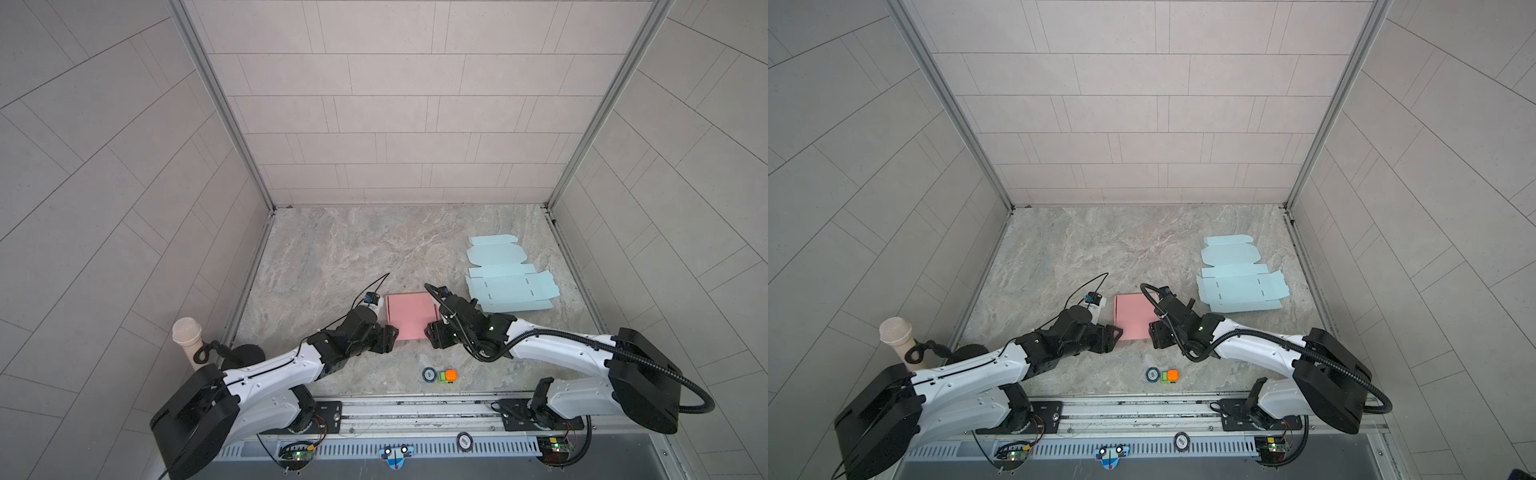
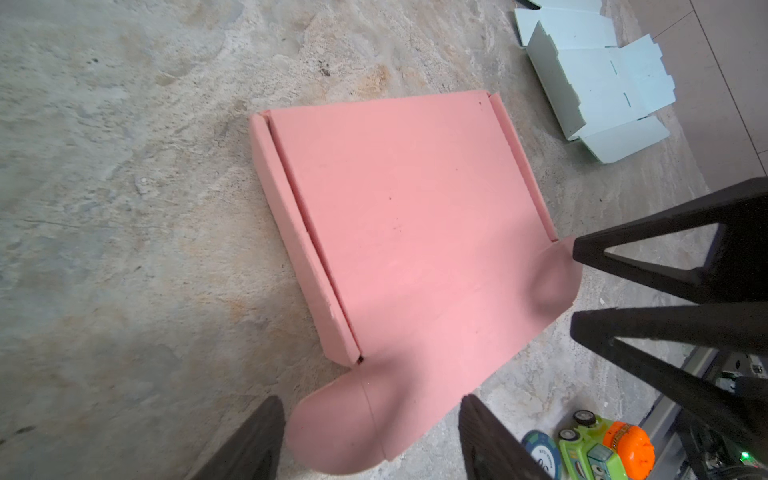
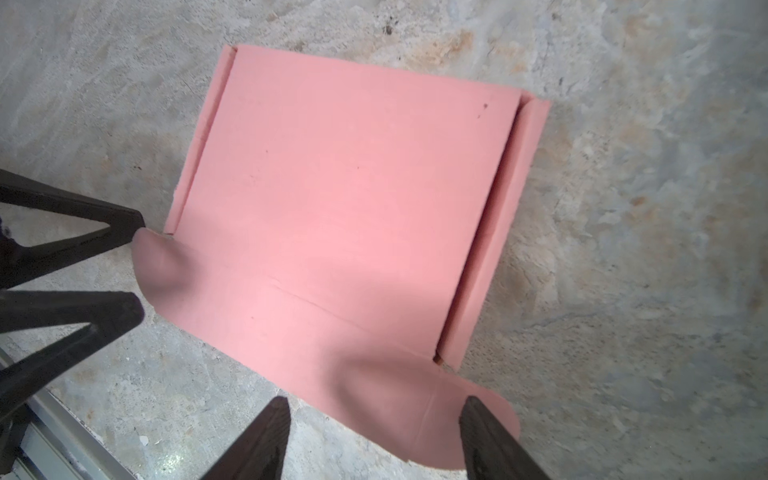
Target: Fold the paper box
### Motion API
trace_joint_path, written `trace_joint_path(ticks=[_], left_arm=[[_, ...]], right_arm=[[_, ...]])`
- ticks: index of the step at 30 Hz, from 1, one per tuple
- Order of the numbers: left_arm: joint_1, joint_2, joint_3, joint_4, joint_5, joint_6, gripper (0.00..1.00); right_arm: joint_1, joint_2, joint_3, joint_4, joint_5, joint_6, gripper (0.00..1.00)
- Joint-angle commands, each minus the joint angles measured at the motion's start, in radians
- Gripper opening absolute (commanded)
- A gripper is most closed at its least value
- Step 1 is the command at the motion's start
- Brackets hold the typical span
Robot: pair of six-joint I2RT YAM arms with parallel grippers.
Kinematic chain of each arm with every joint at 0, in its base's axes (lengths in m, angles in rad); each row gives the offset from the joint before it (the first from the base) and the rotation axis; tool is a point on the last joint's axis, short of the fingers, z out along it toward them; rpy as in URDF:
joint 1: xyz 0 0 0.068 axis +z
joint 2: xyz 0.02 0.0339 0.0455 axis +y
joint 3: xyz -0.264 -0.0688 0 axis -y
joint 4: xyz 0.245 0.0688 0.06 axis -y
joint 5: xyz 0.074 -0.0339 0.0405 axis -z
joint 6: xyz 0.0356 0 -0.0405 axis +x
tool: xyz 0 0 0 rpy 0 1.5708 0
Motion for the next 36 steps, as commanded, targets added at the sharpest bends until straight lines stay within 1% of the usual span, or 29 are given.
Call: trace_joint_path(ticks=[1,10,23,36], left_arm=[[-0.009,0.007,-0.014,0.023,0.003,-0.009,0.7],[-0.016,0.009,-0.017,0.029,0.0,-0.014,0.7],[-0.037,0.071,-0.021,0.081,-0.002,-0.027,0.7],[-0.051,0.104,-0.016,0.091,-0.012,-0.024,0.7]], right_arm=[[0.007,0.017,-0.013,0.012,0.018,0.023,0.68],[0.021,0.038,-0.008,0.032,0.012,0.032,0.68],[0.036,0.067,-0.005,0.061,-0.001,0.046,0.68],[0.049,0.069,-0.003,0.083,-0.006,0.053,0.68]])
